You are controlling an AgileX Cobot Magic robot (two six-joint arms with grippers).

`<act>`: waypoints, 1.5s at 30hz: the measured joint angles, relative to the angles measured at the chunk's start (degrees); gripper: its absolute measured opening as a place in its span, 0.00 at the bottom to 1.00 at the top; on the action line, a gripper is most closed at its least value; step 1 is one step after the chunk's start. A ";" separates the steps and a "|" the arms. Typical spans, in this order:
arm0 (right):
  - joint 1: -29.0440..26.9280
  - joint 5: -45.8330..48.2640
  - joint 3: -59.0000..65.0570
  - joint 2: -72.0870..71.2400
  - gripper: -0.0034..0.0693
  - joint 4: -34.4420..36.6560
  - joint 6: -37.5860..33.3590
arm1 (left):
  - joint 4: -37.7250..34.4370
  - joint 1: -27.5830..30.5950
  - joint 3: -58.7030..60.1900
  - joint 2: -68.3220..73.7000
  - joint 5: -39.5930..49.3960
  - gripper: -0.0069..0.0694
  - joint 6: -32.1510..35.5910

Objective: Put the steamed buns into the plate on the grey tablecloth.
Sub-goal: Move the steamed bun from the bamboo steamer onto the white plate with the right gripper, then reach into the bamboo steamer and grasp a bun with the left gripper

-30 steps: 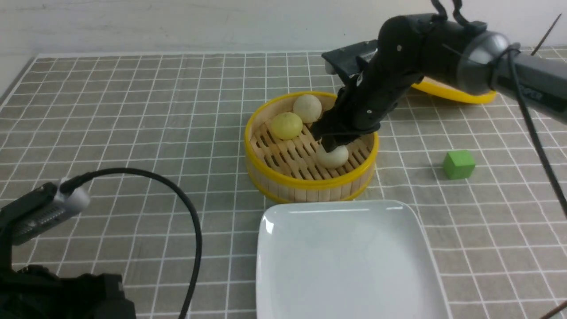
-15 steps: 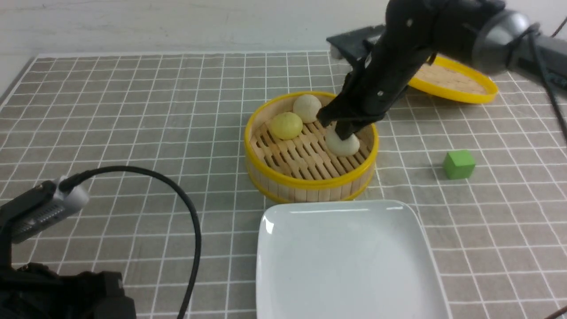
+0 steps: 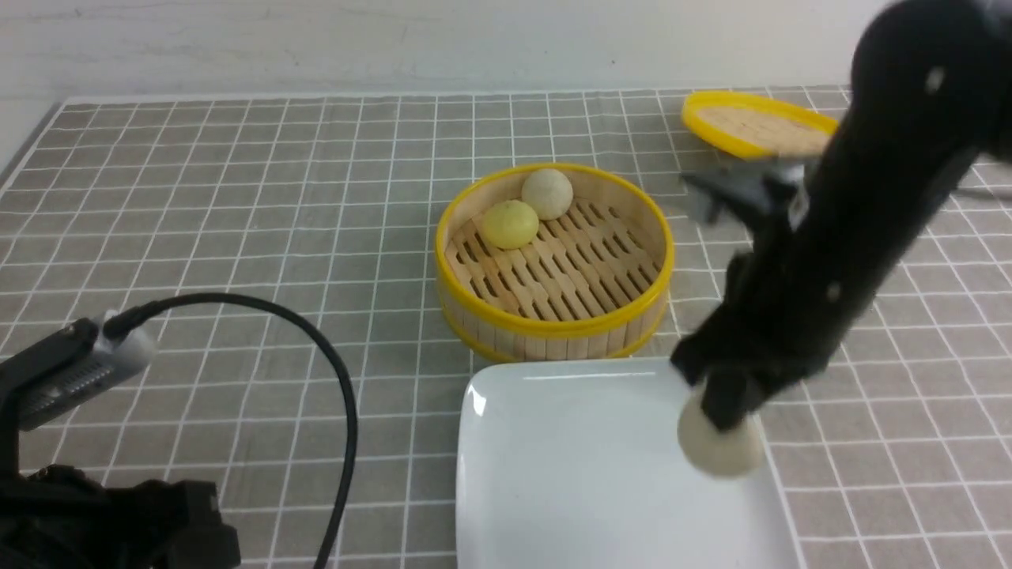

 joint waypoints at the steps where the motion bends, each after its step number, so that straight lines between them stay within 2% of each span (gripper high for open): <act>1: 1.09 -4.49 5.34 0.00 0.10 0.59 0.13 | 0.57 0.00 0.00 0.00 -0.05 0.48 -0.01; 5: 2.96 -15.90 14.81 0.50 0.14 1.43 0.74 | 2.82 0.00 0.00 0.00 -0.42 0.48 -0.01; 6: 2.96 -15.90 15.01 0.51 0.14 1.43 0.74 | 2.91 0.00 0.00 0.00 -0.47 0.48 -0.01; 8: 2.96 -18.67 15.82 0.91 0.22 1.15 1.52 | 3.28 0.00 0.00 0.00 -0.49 0.48 0.06; 9: 2.96 -18.79 15.82 0.97 0.22 1.16 1.62 | 3.29 0.00 0.00 0.00 -0.49 0.48 0.13; 15: 2.96 -15.53 10.13 0.98 0.52 -3.55 2.66 | 3.86 0.00 -2.38 1.00 1.02 0.48 0.47; 18: 2.96 -12.47 6.63 0.98 0.55 -5.93 3.05 | 3.97 0.00 -4.64 2.56 2.21 0.48 0.60; 21: 2.96 -8.59 3.08 0.36 0.49 -9.15 4.20 | 3.97 0.00 -7.22 5.26 3.89 0.48 1.21; 25: 2.96 -0.76 1.09 -5.09 0.21 -13.97 5.97 | 3.92 0.00 -12.03 11.44 5.26 0.48 4.23; 26: 2.96 -0.76 1.09 -5.46 0.20 -14.13 5.97 | 3.93 0.00 -12.57 12.04 5.32 0.48 4.49; 27: 2.96 2.54 1.66 -8.66 0.08 -15.58 7.13 | 3.59 0.00 -14.95 14.63 5.37 0.46 5.72; 28: 2.96 2.81 1.79 -9.09 0.08 -15.71 7.28 | 3.59 0.00 -15.28 14.98 5.37 0.46 5.91; 29: 2.96 4.38 3.53 -13.47 0.03 -16.42 8.57 | 2.69 0.00 -18.27 18.40 5.44 0.41 7.32; 31: 2.96 4.89 4.98 -16.09 0.03 -16.65 9.54 | 1.84 0.00 -20.07 20.51 5.54 0.36 8.52; 34: 2.96 4.45 12.66 -26.27 0.03 -16.66 12.53 | -1.47 0.00 -27.61 29.28 8.17 0.17 11.53; 36: 2.96 3.35 16.47 -30.55 0.03 -16.66 13.59 | -2.68 -0.65 -32.45 34.23 11.85 0.11 11.78; 40: 2.96 0.61 21.65 -35.82 0.03 -16.66 14.47 | -2.01 -4.34 -42.61 43.31 16.33 0.09 10.84; 43: 2.96 -0.68 24.04 -37.37 0.03 -16.66 15.80 | 4.72 -11.16 -56.84 53.55 17.62 0.14 4.79; 44: 2.96 -0.81 24.04 -37.37 0.03 -16.66 15.94 | 4.72 -11.49 -57.65 54.05 17.62 0.14 4.48; 45: 2.96 -0.91 24.26 -37.32 0.03 -16.66 16.07 | 8.85 -14.01 -64.01 58.05 17.62 0.19 1.05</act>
